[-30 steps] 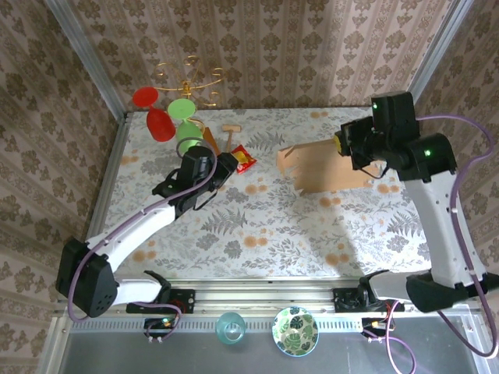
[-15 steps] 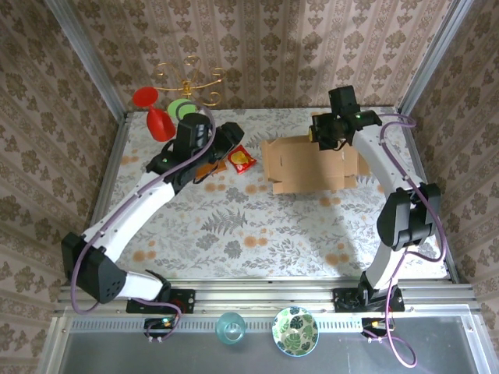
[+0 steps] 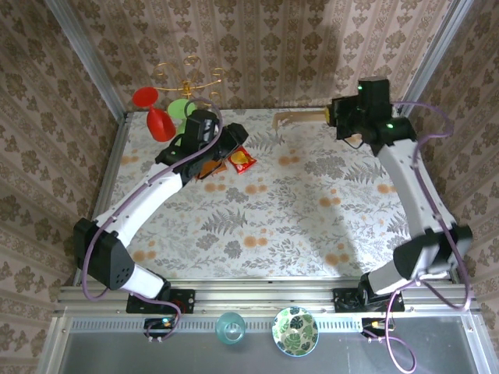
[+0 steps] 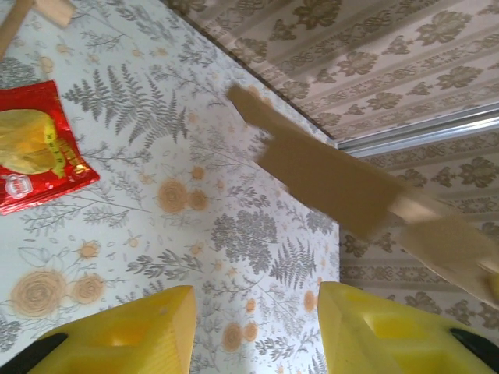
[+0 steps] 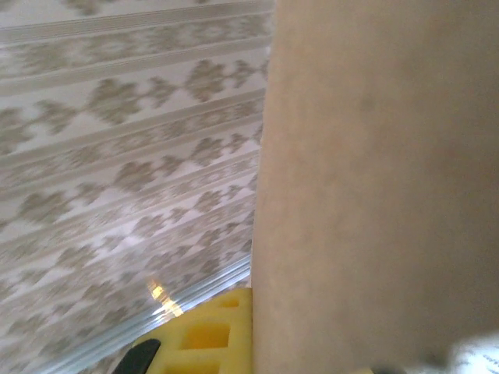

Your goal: Fold the paper box

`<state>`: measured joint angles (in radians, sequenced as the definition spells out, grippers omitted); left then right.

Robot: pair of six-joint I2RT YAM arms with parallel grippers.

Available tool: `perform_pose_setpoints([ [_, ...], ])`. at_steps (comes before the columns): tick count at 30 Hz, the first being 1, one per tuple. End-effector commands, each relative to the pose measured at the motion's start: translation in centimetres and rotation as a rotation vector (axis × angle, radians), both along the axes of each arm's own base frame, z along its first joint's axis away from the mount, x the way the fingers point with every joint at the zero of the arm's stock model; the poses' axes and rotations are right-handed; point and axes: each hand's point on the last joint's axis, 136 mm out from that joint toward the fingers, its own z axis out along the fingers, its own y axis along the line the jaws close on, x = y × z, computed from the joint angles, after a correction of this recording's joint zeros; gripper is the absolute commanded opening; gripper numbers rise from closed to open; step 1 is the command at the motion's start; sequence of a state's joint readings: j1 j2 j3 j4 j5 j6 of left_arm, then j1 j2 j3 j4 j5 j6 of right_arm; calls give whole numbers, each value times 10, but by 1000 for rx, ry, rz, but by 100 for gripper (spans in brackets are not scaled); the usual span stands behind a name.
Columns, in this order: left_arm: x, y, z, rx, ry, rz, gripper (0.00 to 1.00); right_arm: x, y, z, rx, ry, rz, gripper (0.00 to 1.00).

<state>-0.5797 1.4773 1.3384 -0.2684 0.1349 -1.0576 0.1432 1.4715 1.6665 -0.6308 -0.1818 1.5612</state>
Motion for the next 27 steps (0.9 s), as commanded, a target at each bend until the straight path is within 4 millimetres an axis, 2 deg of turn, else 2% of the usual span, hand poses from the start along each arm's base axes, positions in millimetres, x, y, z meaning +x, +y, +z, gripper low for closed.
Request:
perform_pose_setpoints([
  [1,-3,9,1,15,-23,0,45,-46,-4,47,-66,-81,10,0],
  [3,-3,15,1,31,-31,15,45,-66,-2,62,-47,-98,14,0],
  [5,-4,21,3,47,-39,28,45,-75,-3,75,-46,-112,1,0],
  [7,-4,29,6,54,-44,47,45,-69,-5,78,-37,-111,-16,0],
  [9,-3,34,10,55,-50,64,44,-49,-6,66,-30,-88,-21,0],
  [14,-2,40,27,59,-61,74,44,33,20,-32,44,72,27,0],
  [16,-3,38,28,59,-50,63,44,64,27,-58,59,59,43,0],
  [19,-3,30,22,38,-32,38,45,93,28,-88,30,57,63,0],
  [22,-4,18,9,8,-1,5,45,104,29,-112,25,85,89,0],
  [27,4,-9,-7,-76,37,-28,49,94,31,-141,28,137,111,0],
])
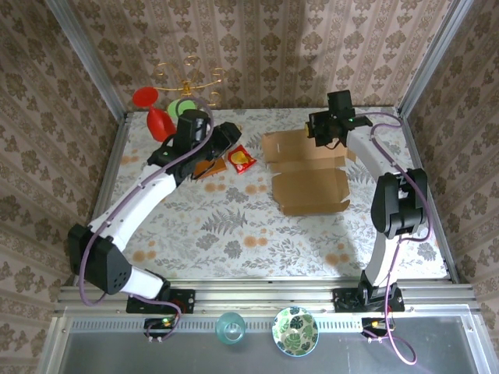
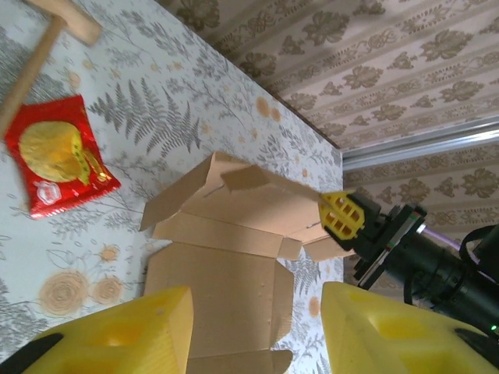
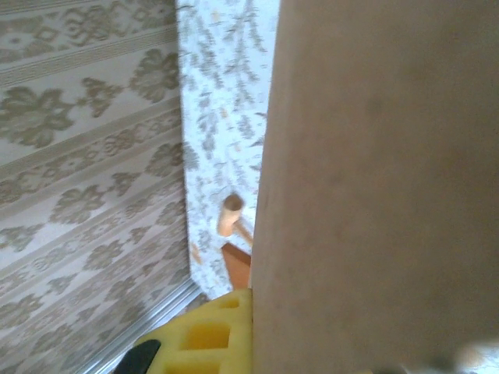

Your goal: Fold the paper box

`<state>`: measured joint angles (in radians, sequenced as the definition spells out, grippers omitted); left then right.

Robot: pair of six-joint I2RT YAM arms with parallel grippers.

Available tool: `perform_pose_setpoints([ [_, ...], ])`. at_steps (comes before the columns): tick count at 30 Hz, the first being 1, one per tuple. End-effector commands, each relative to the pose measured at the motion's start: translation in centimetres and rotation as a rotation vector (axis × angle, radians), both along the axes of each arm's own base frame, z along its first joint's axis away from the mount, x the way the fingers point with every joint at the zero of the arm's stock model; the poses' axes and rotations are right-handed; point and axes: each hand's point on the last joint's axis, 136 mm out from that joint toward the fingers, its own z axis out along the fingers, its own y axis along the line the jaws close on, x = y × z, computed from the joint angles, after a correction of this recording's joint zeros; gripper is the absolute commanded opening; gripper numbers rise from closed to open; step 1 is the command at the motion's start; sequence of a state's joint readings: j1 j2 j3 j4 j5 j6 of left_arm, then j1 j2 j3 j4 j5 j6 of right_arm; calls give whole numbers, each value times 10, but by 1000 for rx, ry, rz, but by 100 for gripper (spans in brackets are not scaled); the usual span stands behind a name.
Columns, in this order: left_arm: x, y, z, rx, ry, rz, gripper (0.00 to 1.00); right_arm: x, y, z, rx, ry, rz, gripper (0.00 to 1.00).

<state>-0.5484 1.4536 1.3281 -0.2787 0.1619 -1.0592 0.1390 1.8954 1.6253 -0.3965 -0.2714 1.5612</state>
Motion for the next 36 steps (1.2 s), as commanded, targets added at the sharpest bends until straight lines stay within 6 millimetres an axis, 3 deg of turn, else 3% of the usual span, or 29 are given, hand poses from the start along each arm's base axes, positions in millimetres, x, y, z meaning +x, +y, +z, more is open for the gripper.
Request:
perform_pose_setpoints([
  [1,7,-27,-11,-79,33,-43,49,-5,3,22,13,-85,38,0],
  [6,30,-64,-9,-101,19,-82,48,-13,-5,2,25,-64,27,0],
  [11,60,-91,-25,-92,36,-110,48,-14,-11,0,37,-88,19,0],
  [16,74,-115,-40,-97,60,-146,48,-13,-12,-6,59,-126,21,0],
  [23,80,-126,-57,-89,98,-164,48,-13,-15,-8,65,-216,31,0],
  [31,64,-133,-75,-43,140,-177,48,-11,-16,-12,90,-263,33,0],
  [36,59,-130,-74,-10,129,-174,48,-15,-15,-13,96,-267,40,0],
])
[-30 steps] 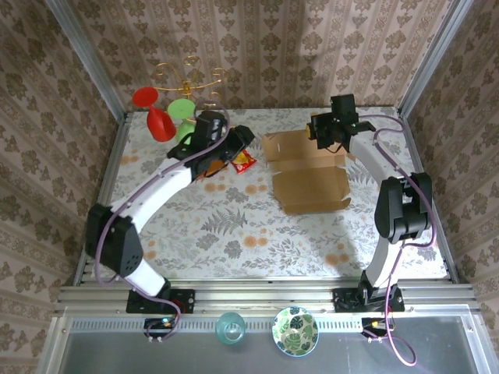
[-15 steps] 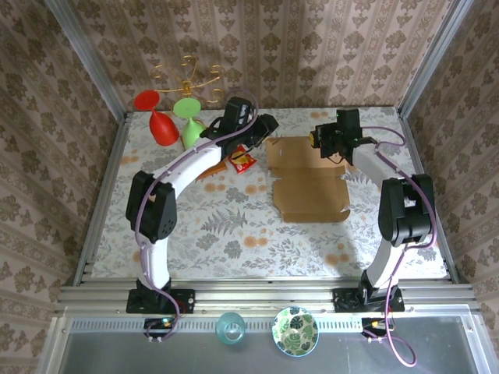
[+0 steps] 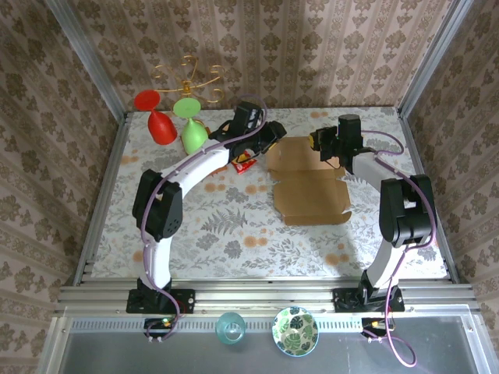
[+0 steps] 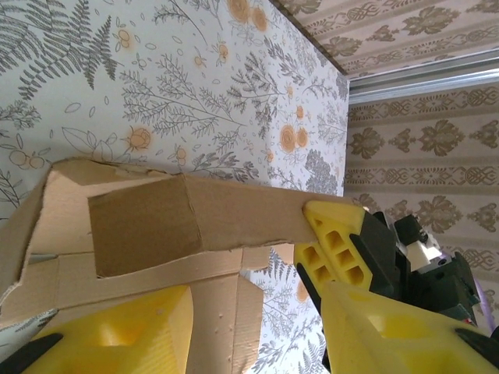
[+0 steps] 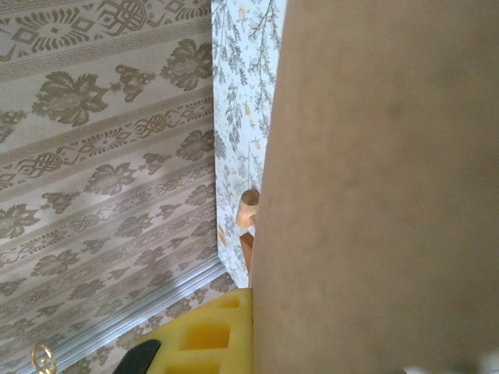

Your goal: Fold the paper box

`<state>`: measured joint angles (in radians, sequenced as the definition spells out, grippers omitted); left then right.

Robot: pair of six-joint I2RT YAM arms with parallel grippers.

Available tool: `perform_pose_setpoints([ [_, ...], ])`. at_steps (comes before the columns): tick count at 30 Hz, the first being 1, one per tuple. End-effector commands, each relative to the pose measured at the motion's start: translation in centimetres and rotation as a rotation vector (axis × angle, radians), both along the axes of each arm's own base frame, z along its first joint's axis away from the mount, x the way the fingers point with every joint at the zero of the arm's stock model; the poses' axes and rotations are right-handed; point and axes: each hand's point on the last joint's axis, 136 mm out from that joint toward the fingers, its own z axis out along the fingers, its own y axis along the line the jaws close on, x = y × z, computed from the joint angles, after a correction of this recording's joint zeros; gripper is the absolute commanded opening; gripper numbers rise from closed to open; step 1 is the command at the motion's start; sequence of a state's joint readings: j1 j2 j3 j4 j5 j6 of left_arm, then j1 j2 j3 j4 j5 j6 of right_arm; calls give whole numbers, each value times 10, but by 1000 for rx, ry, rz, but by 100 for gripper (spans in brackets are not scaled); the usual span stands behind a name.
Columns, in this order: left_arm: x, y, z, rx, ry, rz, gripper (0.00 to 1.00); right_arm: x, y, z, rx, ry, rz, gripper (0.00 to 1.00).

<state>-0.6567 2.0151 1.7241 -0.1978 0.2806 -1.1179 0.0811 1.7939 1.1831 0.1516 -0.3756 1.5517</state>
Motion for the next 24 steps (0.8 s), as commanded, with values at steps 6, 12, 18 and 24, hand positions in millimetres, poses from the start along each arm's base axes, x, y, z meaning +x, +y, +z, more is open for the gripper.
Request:
perform_pose_setpoints([
  [6,-10,18,22,53,-100,54,48,-9,-5,26,2,-87,9,0],
  [12,-23,21,27,23,-191,84,48,-20,-7,29,-17,-97,42,0],
  [18,-26,15,22,-2,-192,75,48,-40,-8,23,-42,-96,82,0],
  [24,-28,-3,14,-5,-155,38,48,-42,-8,17,-17,-89,70,0],
])
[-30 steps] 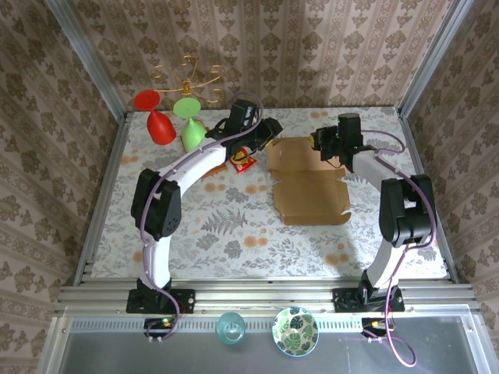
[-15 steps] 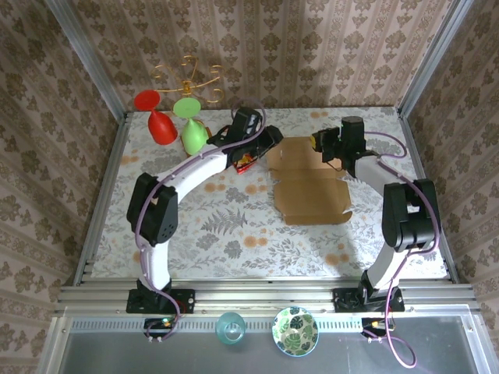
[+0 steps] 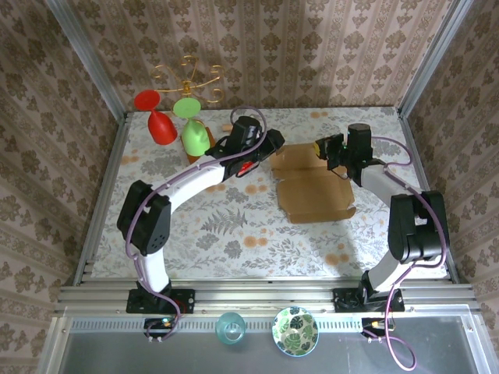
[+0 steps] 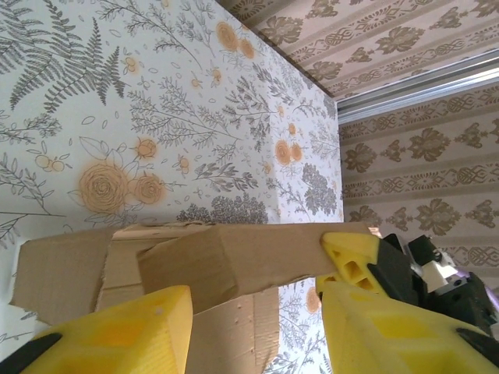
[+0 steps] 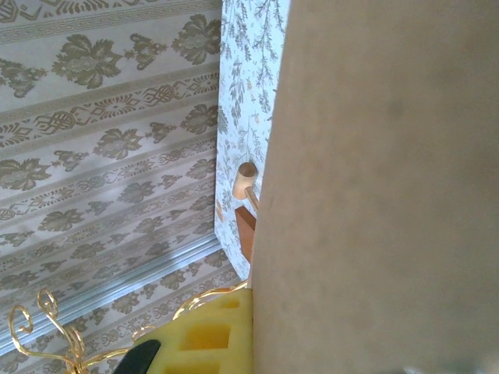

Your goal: Fold the paper box

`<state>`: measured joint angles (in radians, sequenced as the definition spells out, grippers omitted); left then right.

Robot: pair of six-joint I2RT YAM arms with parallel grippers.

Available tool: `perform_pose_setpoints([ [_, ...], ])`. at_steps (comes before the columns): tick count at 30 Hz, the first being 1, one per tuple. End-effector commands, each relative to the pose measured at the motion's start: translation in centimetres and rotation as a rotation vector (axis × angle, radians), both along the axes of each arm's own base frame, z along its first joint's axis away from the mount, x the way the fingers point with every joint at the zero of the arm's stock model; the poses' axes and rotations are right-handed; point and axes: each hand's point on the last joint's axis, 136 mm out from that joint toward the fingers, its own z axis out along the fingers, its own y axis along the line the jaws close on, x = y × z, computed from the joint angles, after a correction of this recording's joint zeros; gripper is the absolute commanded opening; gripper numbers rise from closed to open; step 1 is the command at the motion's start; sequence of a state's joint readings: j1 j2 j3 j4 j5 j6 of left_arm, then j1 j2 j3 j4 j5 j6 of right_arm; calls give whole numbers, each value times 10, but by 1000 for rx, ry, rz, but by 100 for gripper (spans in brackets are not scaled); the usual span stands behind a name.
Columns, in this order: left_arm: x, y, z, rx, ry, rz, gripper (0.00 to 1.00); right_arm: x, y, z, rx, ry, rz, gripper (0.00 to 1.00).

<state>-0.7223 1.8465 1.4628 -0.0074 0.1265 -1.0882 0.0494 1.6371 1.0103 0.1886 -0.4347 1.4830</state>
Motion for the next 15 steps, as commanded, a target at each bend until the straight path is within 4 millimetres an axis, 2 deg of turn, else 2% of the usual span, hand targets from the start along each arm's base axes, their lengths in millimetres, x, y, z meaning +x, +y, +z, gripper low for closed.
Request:
perform_pose_setpoints([
  [1,2,-15,1,-10,-2,-22,48,-1,1,9,10,-41,16,0],
  [15,3,-32,-19,13,54,-36,50,8,1,3,52,-24,4,0],
])
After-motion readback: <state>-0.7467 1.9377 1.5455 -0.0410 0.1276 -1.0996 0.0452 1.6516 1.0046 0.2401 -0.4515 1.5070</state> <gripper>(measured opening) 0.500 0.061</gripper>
